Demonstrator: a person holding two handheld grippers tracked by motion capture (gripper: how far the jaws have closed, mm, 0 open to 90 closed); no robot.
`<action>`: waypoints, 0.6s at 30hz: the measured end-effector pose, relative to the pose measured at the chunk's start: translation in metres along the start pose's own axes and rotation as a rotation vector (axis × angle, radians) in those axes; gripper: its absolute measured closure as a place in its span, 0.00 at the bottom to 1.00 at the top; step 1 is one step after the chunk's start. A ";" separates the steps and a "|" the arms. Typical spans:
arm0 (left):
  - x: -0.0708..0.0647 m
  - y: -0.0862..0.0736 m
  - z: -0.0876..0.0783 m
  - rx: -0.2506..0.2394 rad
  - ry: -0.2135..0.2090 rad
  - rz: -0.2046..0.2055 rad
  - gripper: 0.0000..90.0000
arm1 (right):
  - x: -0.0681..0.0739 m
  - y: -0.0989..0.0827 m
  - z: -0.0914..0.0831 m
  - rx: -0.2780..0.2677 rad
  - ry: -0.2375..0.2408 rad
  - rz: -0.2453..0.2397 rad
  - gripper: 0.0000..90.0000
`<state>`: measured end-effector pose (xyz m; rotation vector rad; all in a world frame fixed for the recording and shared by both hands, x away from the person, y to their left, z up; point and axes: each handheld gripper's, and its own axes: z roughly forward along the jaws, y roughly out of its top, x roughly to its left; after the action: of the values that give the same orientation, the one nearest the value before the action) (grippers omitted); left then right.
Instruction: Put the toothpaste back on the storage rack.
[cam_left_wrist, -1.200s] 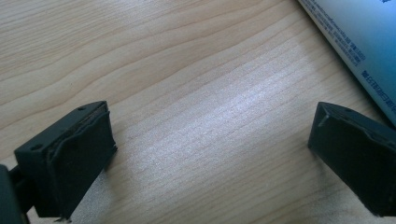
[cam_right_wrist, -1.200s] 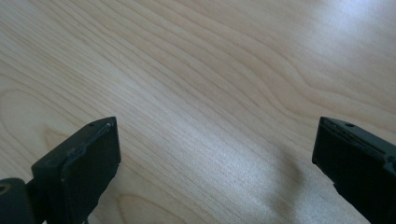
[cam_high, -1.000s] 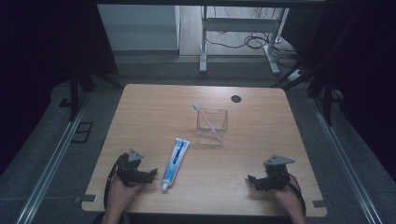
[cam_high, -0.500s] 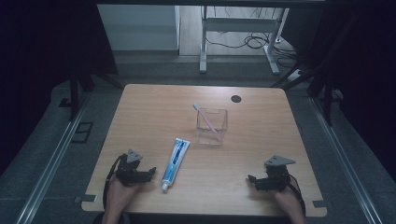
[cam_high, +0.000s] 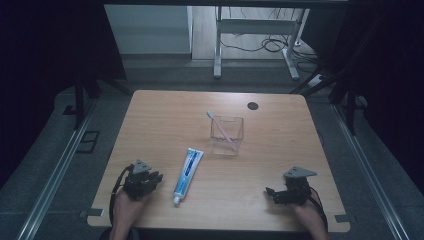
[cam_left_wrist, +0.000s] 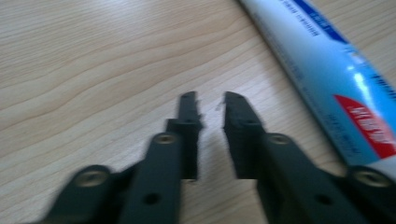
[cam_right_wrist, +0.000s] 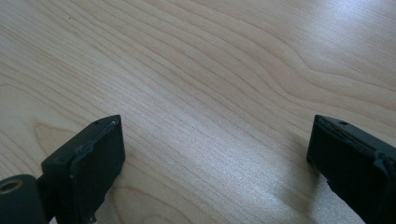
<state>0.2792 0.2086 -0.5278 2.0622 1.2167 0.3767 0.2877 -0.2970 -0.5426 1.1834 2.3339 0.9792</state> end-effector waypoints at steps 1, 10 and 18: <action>0.000 0.001 -0.001 0.000 0.003 0.002 0.91 | 0.000 0.000 0.000 0.000 0.000 0.000 0.05; -0.011 0.006 -0.009 -0.028 -0.053 -0.003 0.99 | 0.000 0.000 0.000 -0.002 -0.001 0.003 0.05; -0.033 0.016 -0.010 -0.024 -0.133 0.051 0.99 | 0.000 0.000 0.000 -0.002 -0.002 0.002 0.05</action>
<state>0.2672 0.1801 -0.5066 2.0663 1.0778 0.2712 0.2876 -0.2975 -0.5424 1.1858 2.3301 0.9800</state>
